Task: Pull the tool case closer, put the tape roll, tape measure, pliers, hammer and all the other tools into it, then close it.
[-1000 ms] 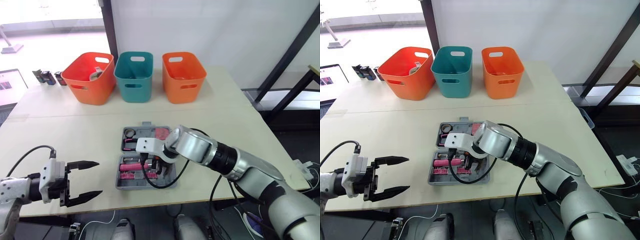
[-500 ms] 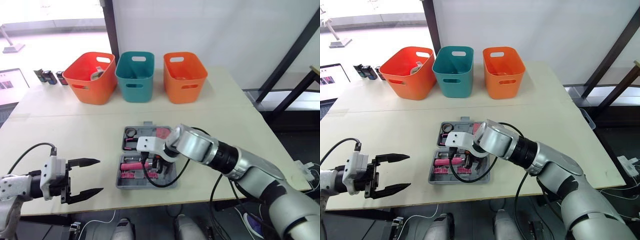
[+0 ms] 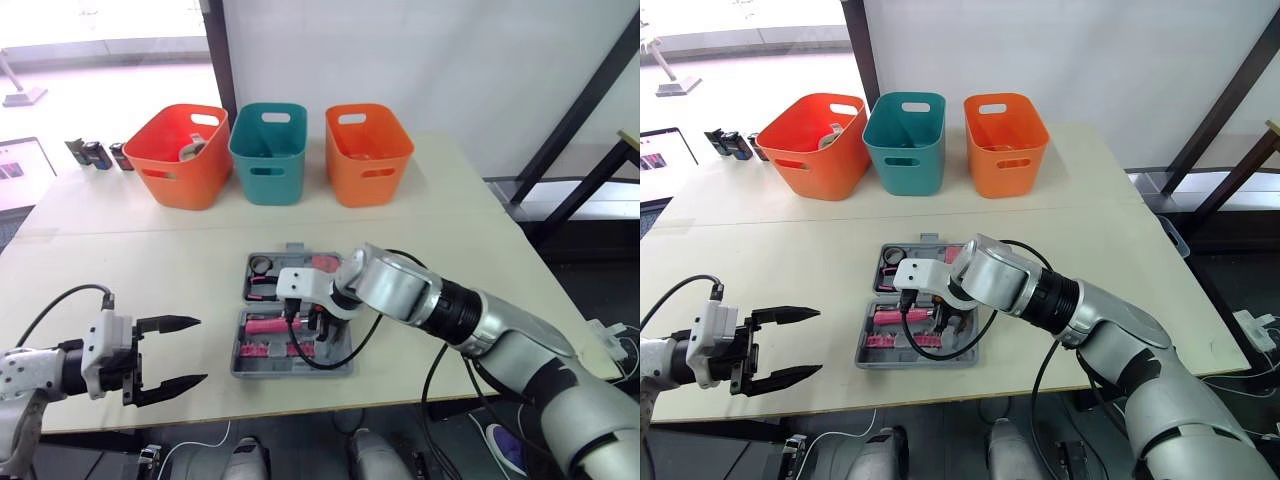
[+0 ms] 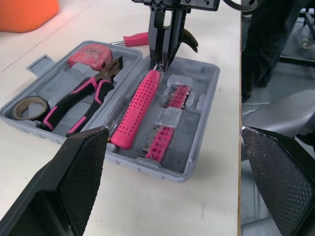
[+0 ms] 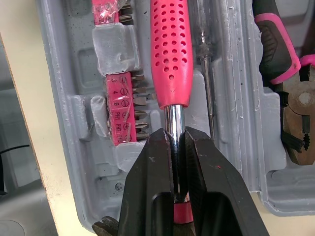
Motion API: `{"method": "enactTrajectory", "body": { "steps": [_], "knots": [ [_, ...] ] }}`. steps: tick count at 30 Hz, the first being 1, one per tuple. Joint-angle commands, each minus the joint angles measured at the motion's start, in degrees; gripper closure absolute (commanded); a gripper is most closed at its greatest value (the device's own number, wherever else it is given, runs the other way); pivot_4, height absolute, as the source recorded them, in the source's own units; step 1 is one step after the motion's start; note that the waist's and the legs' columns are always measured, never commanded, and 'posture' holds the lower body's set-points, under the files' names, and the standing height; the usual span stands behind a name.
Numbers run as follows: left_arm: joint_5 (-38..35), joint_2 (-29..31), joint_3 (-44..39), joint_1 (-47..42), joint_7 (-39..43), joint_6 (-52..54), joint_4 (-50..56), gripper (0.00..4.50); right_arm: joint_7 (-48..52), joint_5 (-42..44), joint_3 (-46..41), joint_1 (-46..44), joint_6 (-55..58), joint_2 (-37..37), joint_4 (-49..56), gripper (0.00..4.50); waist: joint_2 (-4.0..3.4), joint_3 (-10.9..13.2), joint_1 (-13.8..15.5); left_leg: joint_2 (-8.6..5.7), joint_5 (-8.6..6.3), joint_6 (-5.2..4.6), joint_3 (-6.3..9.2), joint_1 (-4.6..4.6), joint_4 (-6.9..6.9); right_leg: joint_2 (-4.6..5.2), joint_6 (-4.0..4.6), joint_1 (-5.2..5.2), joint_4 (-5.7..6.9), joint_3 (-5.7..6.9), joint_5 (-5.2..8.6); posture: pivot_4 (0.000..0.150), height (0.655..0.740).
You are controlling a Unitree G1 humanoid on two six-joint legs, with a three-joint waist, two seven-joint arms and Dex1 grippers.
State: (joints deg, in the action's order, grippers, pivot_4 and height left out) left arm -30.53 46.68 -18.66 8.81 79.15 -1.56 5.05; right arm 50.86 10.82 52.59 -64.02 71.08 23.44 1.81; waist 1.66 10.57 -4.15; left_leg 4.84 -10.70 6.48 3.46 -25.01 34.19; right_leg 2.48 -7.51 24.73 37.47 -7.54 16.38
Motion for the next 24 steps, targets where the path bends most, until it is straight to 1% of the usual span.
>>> {"method": "enactTrajectory", "body": {
  "steps": [1, 8, 16, 24],
  "knots": [
    [-0.2, 0.3, 0.2, 0.2, -0.2, 0.0, 1.6, 0.00, -0.7, -1.0, -1.2, -1.1, -0.2, -1.1, 0.6, 4.47, 0.00, 0.0, 0.0, 0.00, 0.00, 0.00, 0.00, 0.00, 0.00, 0.00, 0.00, 0.00, 0.00, 0.00, 0.00, 0.150, 0.7400],
    [-0.2, 0.3, 0.1, 0.0, -0.4, 0.0, 1.5, 0.00, -0.4, -1.2, -0.5, -1.0, -0.3, -2.5, 0.9, 4.47, 0.00, 0.0, -0.1, 0.00, 0.00, 0.00, 0.00, 0.00, 0.00, -0.01, 0.00, 0.00, 0.01, 0.00, -0.01, 0.150, 0.7400],
    [-0.3, 0.4, 0.1, -0.4, -0.5, 0.0, 1.1, 0.00, 0.4, -1.4, 0.4, -0.5, -0.5, -2.0, 2.6, 4.47, 0.00, 0.0, -0.1, 0.01, 0.00, 0.00, 0.00, 0.00, 0.00, -0.01, 0.00, 0.00, 0.01, 0.00, -0.01, 0.150, 0.7400],
    [-0.3, 0.5, 0.1, -0.7, -0.3, 0.1, 0.9, 0.00, -0.2, -1.0, -0.6, -0.2, 0.3, -3.8, 3.0, 4.47, 0.00, 0.0, -0.2, 0.01, 0.00, 0.00, 0.00, 0.00, 0.00, -0.02, -0.01, 0.00, 0.01, 0.00, -0.01, 0.150, 0.7400]
  ]
}}
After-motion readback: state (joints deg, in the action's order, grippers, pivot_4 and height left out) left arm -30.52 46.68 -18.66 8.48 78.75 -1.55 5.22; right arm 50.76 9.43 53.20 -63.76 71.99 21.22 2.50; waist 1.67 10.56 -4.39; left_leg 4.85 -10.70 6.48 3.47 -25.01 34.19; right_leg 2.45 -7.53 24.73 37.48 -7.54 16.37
